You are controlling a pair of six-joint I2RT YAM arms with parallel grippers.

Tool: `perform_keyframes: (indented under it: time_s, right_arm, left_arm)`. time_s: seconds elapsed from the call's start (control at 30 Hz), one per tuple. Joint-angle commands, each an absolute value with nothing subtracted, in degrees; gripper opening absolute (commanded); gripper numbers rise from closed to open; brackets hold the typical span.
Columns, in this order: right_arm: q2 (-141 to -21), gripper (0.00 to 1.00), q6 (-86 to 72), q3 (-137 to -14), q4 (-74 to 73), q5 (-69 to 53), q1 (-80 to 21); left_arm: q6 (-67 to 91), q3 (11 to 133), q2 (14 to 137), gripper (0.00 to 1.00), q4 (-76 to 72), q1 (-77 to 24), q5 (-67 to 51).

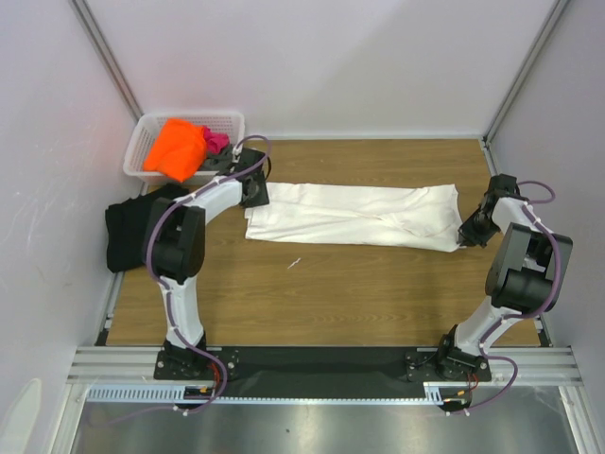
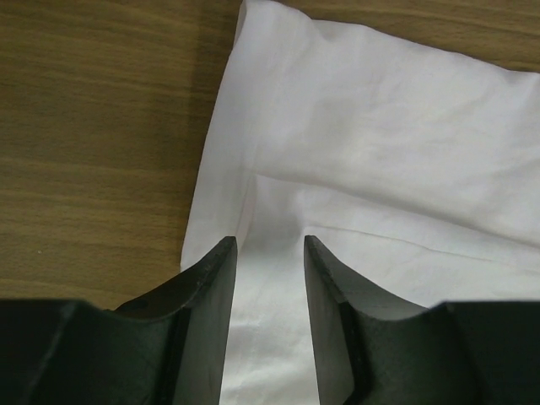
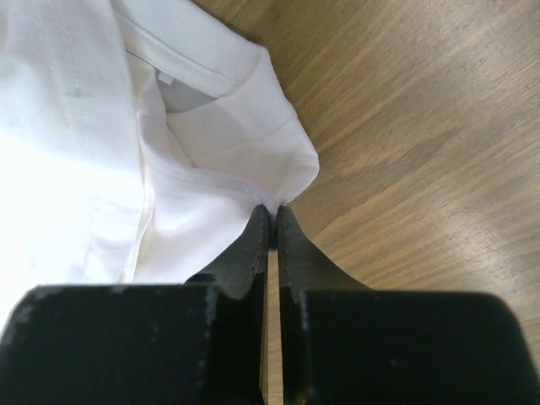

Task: Fold and stack the t-shirts
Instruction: Fold the tshirt

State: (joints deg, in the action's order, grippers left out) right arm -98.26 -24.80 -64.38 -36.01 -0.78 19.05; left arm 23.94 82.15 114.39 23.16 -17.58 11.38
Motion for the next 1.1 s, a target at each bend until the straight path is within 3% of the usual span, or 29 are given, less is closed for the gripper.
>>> perform_keyframes:
  time_s: [0.0, 0.2, 0.33, 0.47, 0.9, 1.0, 1.07]
  right_arm:
    - [-97.0, 0.00, -24.6, -65.1, -35.7, -1.4, 19.4]
    - [-96.9, 0.00, -24.4, -65.5, -36.1, -1.5, 19.4]
    - [-96.9, 0.00, -24.3, -65.5, -36.3, -1.3, 19.4]
    - [-96.9, 0.00, -24.2, -65.3, -36.5, -1.1, 19.4]
    - [-96.9, 0.00, -24.0, -65.1, -36.5, -0.8, 19.4]
    - [-96.8, 0.00, -23.9, -65.3, -36.3, -1.6, 19.4]
    - [-96.8, 0.00, -24.1, -65.5, -36.1, -2.7, 19.4]
  left_arm:
    - [24.1, 85.1, 115.1, 0.42, 22.7, -17.9, 13.2]
    - [23.6, 86.4, 116.5, 0.30, 22.1, -17.8, 15.0]
    - [23.7, 86.8, 116.9, 0.13, 22.3, -17.7, 17.1]
    - [23.5, 86.6, 116.8, 0.03, 21.7, -16.9, 18.5]
    - [20.2, 86.9, 117.2, 0.01, 18.5, -15.0, 18.0]
    - [20.1, 86.8, 117.3, 0.05, 18.7, -14.9, 17.0]
    - [19.6, 86.4, 116.9, 0.18, 18.6, -14.9, 15.8]
